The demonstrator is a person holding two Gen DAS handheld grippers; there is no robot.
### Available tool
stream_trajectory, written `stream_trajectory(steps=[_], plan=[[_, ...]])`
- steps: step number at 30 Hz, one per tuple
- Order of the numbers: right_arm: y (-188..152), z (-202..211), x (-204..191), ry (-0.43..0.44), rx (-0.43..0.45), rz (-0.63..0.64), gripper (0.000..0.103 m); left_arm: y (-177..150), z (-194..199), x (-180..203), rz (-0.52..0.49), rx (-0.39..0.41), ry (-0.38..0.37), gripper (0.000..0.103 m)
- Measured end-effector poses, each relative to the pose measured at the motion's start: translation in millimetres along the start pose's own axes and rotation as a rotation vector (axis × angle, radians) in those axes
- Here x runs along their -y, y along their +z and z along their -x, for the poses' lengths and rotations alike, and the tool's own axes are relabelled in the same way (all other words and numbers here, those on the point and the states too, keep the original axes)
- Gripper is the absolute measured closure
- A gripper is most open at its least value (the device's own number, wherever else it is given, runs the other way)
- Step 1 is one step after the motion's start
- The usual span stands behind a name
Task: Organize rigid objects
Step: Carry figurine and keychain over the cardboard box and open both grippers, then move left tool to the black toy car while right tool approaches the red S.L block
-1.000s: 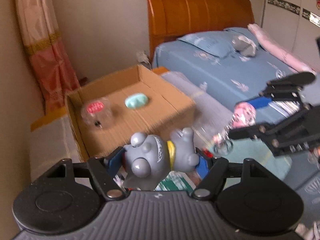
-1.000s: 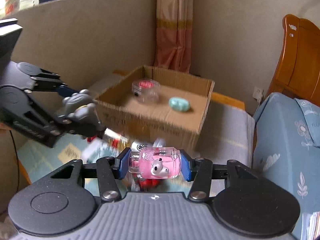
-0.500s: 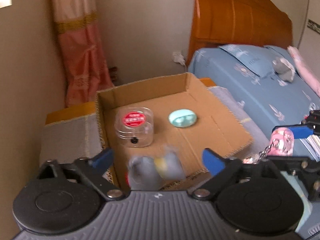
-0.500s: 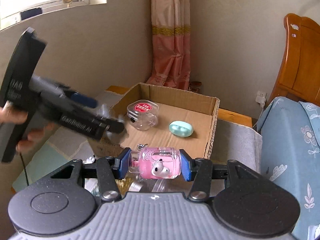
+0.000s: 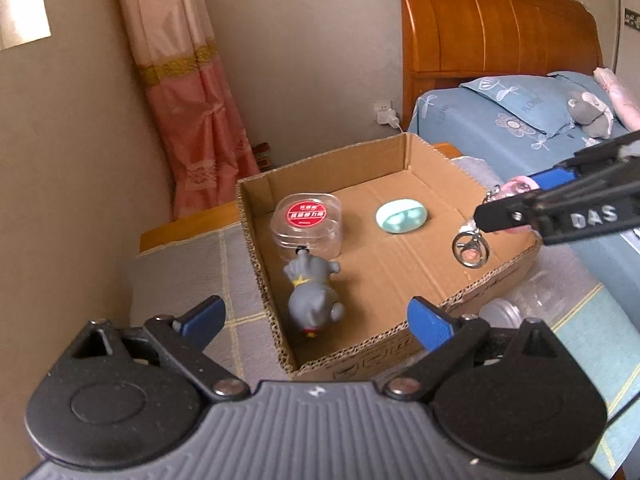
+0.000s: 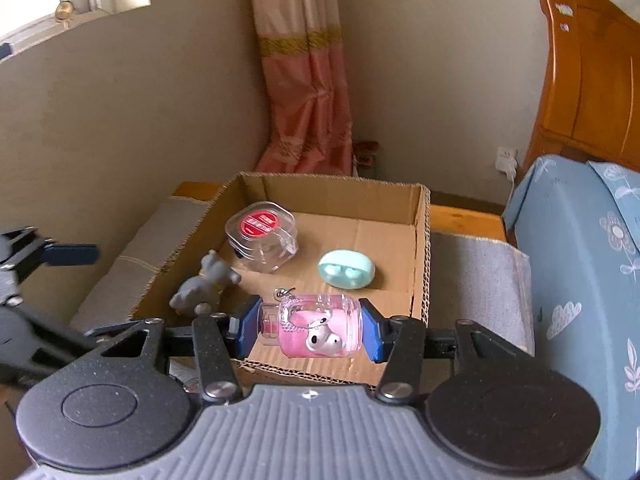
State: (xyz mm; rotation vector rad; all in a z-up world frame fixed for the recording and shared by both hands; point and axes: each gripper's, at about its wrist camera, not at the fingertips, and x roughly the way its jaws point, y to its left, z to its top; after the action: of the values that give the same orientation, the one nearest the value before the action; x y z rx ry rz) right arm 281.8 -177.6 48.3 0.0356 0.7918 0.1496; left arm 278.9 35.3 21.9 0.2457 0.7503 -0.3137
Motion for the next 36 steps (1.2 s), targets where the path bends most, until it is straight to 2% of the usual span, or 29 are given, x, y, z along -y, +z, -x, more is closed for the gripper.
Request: stream_trajectory(steps=[4,5,6,8,9,11,18,27,31,36], plan=[[2,-15,3,-0.026,-0.021,-0.025,0.047,-7,5,0,0.003,0.008,-0.018,0.006],[2,-17,4,-0.025,-0.022,-0.032,0.041,-8,6,1,0.004,0.008,-0.021,0.006],[2,-17,5,-0.019,-0.019,-0.035,0.024,-9,8,1,0.003,0.007,-0.024,0.006],[1,-13,2,-0.038,0.007,-0.032,0.002,-12,10,2,0.001,0.009,-0.028,0.006],[0,-9,-1,-0.048,0.031,-0.020,0.000,-13,10,3,-0.002,0.008,-0.029,0.005],[0,0,-6,-0.053,0.053,0.009,0.000,-16,13,5,-0.006,0.011,-0.029,0.005],[-13,19,-17,-0.101,0.047,0.029,0.000,-25,23,16,-0.030,0.024,-0.001,0.004],[-71,19,-16,-0.140,-0.014,-0.041,0.000,-51,29,24,-0.006,0.006,0.020,0.002],[-97,16,-19,-0.151,-0.041,-0.057,0.000,-71,34,29,-0.012,0.032,0.024,0.002],[-116,9,-22,-0.168,-0.065,-0.095,0.000,-85,33,31,-0.007,0.020,0.016,0.002]])
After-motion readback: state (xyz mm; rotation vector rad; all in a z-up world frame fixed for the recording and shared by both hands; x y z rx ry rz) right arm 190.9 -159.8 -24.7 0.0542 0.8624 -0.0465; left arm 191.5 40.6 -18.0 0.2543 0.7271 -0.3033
